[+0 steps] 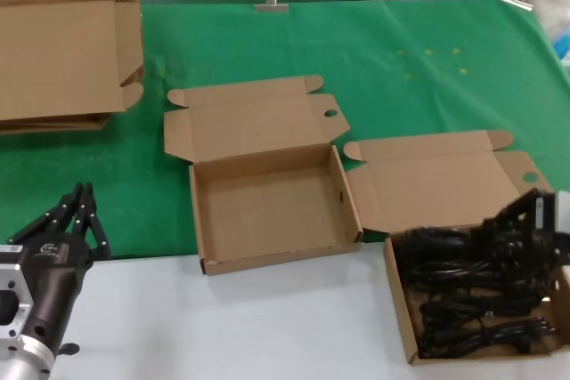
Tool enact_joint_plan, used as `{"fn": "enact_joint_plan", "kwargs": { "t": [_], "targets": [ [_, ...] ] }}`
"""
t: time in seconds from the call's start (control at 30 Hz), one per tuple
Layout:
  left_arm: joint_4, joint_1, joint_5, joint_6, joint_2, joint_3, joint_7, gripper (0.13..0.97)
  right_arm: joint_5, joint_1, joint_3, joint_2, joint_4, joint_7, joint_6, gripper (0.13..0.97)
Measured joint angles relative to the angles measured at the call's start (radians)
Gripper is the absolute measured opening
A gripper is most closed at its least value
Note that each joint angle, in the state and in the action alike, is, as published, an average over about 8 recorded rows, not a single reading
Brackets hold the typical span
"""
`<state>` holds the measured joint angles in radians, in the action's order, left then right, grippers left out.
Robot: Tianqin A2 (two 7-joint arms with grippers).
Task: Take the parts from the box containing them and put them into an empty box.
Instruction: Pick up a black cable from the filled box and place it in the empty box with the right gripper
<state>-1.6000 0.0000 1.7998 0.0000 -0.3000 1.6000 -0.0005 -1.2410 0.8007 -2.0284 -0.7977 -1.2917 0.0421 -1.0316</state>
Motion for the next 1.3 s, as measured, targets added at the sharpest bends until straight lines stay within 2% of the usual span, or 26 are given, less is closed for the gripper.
{"fn": "enact_joint_plan", "kwargs": {
  "t": [0.13, 0.4, 0.77, 0.97, 1.3],
  "targets": [
    [0.000, 0.000, 0.000, 0.000, 0.000, 0.000, 0.000, 0.172, -0.001, 0.020, 0.009, 0.004, -0.031, 0.020, -0.004, 0.239],
    [0.000, 0.000, 0.000, 0.000, 0.000, 0.000, 0.000, 0.172, 0.034, 0.059, 0.012, 0.048, -0.081, 0.054, 0.024, 0.237],
    [0.000, 0.000, 0.000, 0.000, 0.000, 0.000, 0.000, 0.172, 0.136, 0.098, -0.032, 0.185, -0.094, 0.077, 0.089, 0.235],
    [0.000, 0.000, 0.000, 0.000, 0.000, 0.000, 0.000, 0.172, 0.202, 0.128, -0.069, 0.299, -0.031, 0.070, 0.143, 0.235],
    [0.000, 0.000, 0.000, 0.000, 0.000, 0.000, 0.000, 0.172, 0.278, 0.182, -0.120, 0.490, 0.162, 0.014, 0.256, 0.234]
  ]
}}
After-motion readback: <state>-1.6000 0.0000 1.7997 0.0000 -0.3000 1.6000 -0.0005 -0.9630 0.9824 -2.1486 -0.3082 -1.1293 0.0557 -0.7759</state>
